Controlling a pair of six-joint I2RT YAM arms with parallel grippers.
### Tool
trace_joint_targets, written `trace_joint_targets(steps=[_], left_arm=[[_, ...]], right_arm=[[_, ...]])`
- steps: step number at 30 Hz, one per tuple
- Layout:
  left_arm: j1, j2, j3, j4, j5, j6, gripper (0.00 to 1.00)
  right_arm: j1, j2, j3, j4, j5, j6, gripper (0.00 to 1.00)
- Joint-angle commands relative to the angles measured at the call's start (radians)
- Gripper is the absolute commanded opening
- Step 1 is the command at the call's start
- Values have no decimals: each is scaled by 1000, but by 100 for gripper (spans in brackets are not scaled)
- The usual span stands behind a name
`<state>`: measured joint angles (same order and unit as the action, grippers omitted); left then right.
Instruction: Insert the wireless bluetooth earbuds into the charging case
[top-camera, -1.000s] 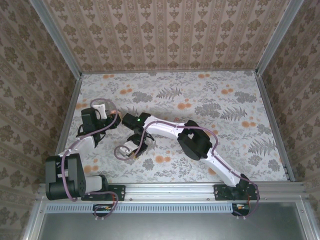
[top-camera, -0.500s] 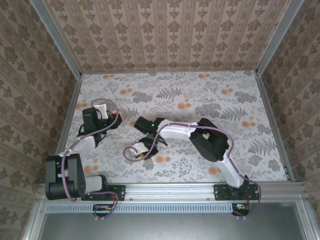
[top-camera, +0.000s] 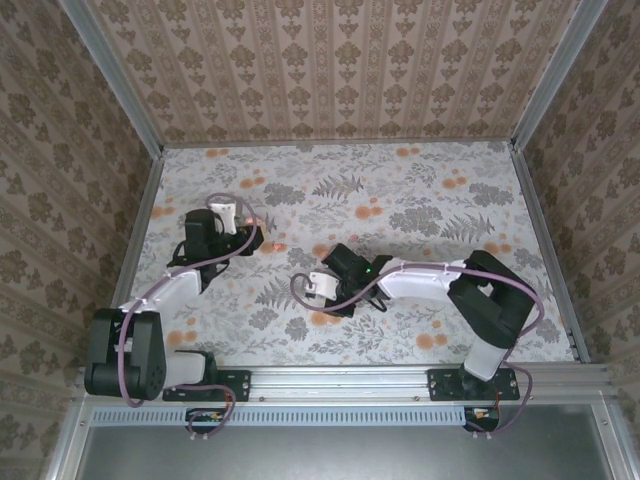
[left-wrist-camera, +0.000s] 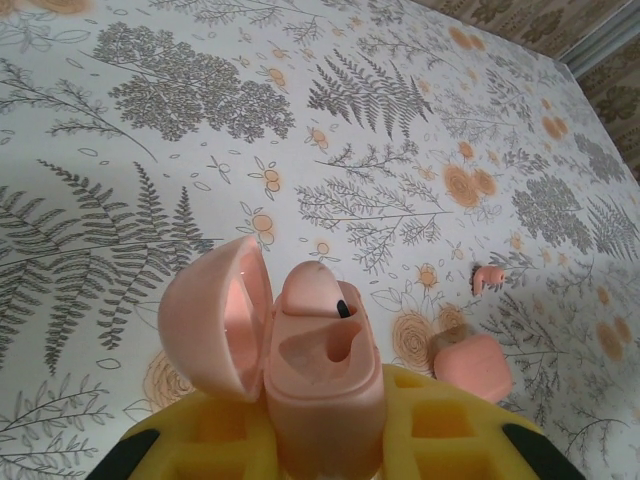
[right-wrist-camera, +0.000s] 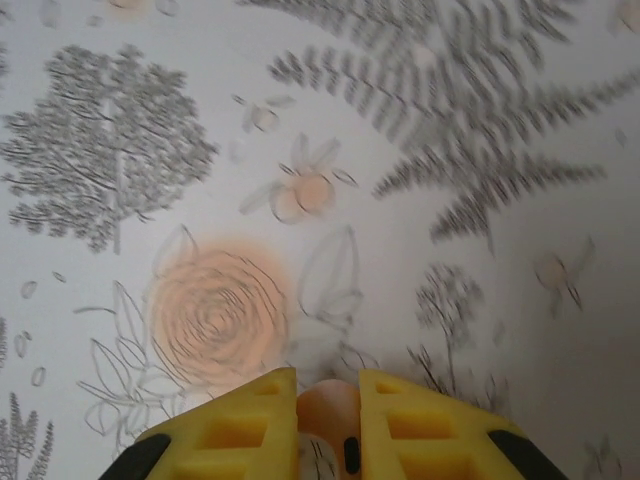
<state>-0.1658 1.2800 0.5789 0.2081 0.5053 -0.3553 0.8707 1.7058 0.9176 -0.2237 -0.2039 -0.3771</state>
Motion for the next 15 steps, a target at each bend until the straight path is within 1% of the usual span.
trace_joint_targets(steps=[1, 4, 10, 15], left_arm=[[-18, -4, 33, -6, -18, 17, 13], [-35, 4, 34, -1, -21, 17, 13], [-58, 22, 38, 16, -24, 8, 13], [-74, 25, 37, 27, -27, 3, 13]], right_arm=[[-13, -88, -77, 71, 135, 245, 18], [-27, -149, -147, 93, 196, 374, 18], [-35, -233, -239, 66, 317, 637, 18], [-36, -284, -302, 40, 373, 823, 18]])
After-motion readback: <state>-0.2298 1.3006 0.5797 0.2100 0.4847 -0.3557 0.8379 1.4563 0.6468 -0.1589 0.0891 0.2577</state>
